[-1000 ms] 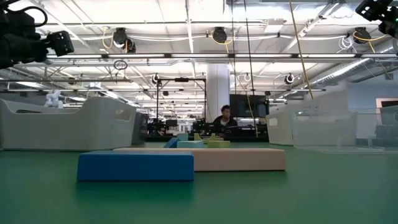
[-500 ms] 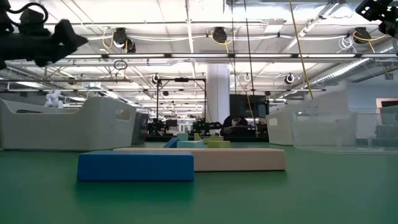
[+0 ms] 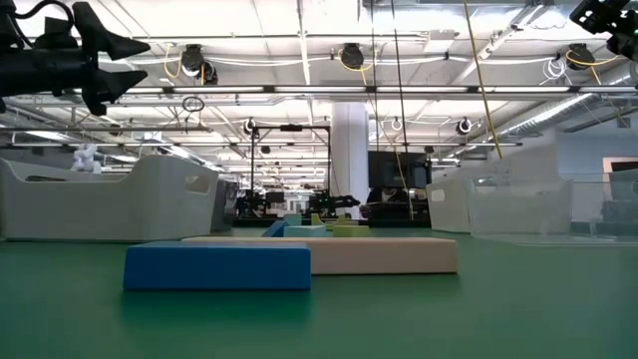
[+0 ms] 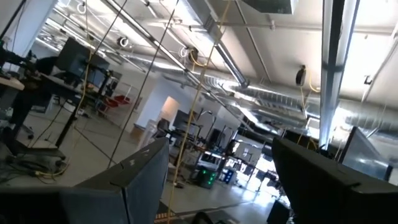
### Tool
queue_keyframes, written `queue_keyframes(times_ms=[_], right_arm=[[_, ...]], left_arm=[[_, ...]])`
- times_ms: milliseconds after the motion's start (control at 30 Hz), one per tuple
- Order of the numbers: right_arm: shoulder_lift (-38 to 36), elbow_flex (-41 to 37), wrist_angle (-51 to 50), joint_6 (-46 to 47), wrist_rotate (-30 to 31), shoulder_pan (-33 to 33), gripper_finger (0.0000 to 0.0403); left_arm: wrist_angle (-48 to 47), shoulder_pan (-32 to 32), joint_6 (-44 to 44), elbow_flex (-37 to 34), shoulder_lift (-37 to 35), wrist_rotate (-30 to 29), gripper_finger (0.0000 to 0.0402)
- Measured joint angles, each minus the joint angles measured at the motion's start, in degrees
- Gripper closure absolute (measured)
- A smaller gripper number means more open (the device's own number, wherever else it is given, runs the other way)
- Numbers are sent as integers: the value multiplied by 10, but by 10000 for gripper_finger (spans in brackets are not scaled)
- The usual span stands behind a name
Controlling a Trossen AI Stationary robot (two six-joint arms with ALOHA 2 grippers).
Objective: Sort & place blocks by color
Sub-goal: Put the top light blue block into the black bin
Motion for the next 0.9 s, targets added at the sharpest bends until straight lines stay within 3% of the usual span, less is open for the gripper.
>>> queue_keyframes(times_ms=[900], right_arm=[[0, 0, 0, 0, 0, 0, 165]], left_arm=[[-26, 0, -93, 0, 0, -6, 119]])
